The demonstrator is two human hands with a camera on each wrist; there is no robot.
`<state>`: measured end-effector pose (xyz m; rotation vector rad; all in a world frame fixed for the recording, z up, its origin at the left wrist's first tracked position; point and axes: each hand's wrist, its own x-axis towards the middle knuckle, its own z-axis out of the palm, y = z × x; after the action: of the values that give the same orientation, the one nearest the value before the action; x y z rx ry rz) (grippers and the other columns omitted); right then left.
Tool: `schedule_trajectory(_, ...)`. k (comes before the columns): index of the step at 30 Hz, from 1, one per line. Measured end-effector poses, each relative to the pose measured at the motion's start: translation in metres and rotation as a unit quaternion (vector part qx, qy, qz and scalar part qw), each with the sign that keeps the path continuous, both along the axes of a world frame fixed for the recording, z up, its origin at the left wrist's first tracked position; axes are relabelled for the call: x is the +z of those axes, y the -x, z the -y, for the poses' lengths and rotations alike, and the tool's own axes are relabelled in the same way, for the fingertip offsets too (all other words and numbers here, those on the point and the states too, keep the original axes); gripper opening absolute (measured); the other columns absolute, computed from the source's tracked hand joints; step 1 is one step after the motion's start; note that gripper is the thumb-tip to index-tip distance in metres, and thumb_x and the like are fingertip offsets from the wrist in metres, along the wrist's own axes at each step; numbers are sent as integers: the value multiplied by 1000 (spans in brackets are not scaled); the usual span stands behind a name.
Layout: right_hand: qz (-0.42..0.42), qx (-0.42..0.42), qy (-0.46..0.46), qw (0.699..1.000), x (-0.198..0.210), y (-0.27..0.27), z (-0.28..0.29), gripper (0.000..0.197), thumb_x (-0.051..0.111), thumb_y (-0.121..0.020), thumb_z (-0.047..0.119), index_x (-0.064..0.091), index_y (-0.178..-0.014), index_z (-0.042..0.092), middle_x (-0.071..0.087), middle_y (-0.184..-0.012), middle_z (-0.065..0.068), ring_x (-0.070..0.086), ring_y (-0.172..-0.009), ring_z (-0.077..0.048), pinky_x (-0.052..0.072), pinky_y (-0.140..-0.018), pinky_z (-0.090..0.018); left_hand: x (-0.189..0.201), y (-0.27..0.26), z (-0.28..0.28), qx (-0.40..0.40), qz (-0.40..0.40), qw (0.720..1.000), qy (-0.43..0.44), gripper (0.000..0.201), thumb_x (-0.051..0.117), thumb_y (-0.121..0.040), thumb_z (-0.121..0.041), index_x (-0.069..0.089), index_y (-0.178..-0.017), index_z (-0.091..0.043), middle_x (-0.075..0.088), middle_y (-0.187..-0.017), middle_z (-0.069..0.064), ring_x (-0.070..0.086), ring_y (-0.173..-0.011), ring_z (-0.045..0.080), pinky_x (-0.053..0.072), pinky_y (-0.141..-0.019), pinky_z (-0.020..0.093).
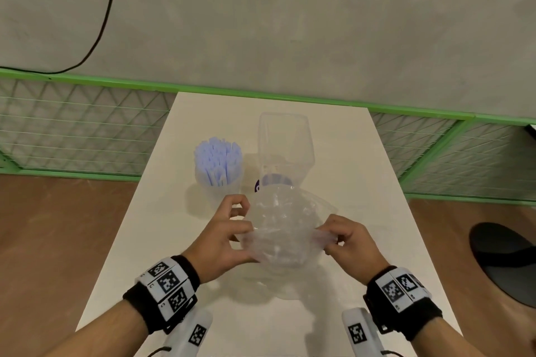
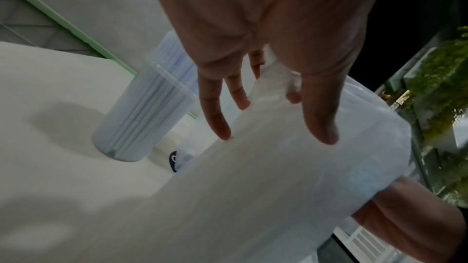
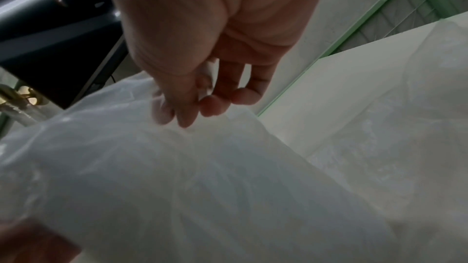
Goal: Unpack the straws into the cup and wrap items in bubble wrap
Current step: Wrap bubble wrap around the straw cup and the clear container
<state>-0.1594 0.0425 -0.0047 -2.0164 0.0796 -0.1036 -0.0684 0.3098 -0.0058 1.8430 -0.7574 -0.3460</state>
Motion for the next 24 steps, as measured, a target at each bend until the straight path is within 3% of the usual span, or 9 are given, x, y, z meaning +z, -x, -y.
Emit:
schedule_trajectory(2,19,17,18,1000,1,3,0,28,67,-69,15,73,-72,43,56,-72,13,51,-63,-4,43,-61,-19,-5,0,0,-3,24,1000,9,29,81,-69,-31,53,-61,-23,36,-120,-14,45,-118,9,46,-86,15)
schedule_trajectory(4,7,62,39,997,8,8,-1,23,73,-68,20,71,-78,41,57,-82,12,55,-72,-7,45,-64,-21,-12,-1,-2,8,73,997,15,27,72,-74,-10,50,-63,-21,37,-121,-13,47,-114,14,36,-99,15)
schedule_trajectory(6,-23,92,74,993,13,11,-2,26,83,-65,28,70,-85,37,55,-90,10,57,-83,-13,46,-70,-23,-15,0,-3,20,128,992,6,28,63,-76,-2,48,-65,-23,36,-123,-10,46,-110,14,30,-104,15)
schedule_trajectory(9,34,41,96,994,10,13,-9,20,85,-66,36,72,-81,33,51,-83,13,53,-76,-10,40,-68,-16,-21,5,-3,16,197,980,-25,20,56,-81,-7,54,-75,-25,33,-125,-4,47,-108,16,28,-105,11)
schedule_trajectory(12,85,3,81,993,-2,17,-17,14,80,-71,19,72,-76,30,51,-78,15,53,-72,-9,40,-70,-15,-27,8,-2,28,237,970,-47,40,52,-75,9,61,-87,-29,33,-128,2,49,-109,22,29,-102,7)
schedule_trajectory(14,98,-10,92,991,-9,21,-21,17,76,-74,15,74,-79,31,48,-77,19,52,-73,-8,40,-70,-16,-29,10,-3,33,253,965,-55,49,50,-72,14,64,-91,-29,33,-130,5,53,-108,26,38,-95,11)
schedule_trajectory(17,131,-4,113,985,-17,24,-27,26,72,-76,8,75,-85,33,42,-78,24,45,-75,-3,36,-69,-13,-29,13,-4,26,262,963,-58,46,51,-76,11,65,-93,-30,33,-133,4,50,-114,26,47,-87,24)
schedule_trajectory(21,139,-12,87,986,-19,24,-32,44,63,-73,-8,76,-82,33,38,-77,21,44,-71,-6,35,-67,-13,-25,13,-8,-1,251,967,-53,38,55,-80,4,65,-93,-30,31,-135,5,45,-119,23,47,-86,26)
schedule_trajectory(24,119,-26,47,991,-18,25,-38,53,54,-70,-15,78,-78,31,37,-78,12,45,-70,-11,36,-66,-15,-13,21,-5,3,222,971,-91,13,66,-80,-30,62,-91,-30,30,-139,3,49,-109,20,54,-74,30)
